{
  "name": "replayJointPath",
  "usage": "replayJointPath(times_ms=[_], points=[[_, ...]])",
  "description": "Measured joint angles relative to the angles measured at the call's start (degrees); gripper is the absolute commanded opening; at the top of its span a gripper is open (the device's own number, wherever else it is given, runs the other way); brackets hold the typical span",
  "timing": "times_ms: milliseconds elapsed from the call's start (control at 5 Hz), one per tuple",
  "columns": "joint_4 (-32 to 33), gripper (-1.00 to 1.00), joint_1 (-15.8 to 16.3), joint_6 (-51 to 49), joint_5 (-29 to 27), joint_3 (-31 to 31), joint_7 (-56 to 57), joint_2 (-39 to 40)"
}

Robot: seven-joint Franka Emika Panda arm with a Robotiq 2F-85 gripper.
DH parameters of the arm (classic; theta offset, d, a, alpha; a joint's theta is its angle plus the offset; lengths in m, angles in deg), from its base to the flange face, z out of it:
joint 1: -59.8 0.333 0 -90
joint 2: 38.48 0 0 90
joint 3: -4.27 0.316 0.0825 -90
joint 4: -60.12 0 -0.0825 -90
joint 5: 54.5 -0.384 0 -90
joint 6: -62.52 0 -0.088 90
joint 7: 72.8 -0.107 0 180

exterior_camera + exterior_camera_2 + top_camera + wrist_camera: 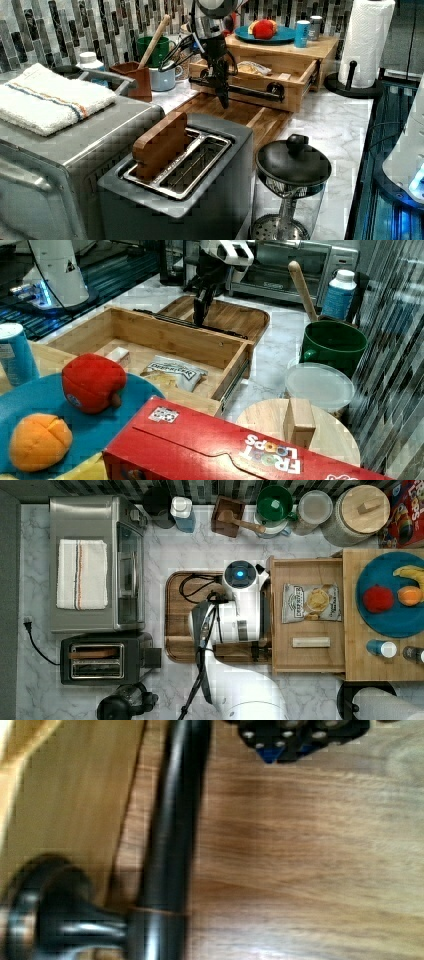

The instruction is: Close the drawer.

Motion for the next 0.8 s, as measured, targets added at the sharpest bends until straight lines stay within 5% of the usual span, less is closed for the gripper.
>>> replayJointPath(times_ms=[800], points=[[-1.8,-1.00,-7.9,1.7,-0.2,-0.2,10.2,0.1]])
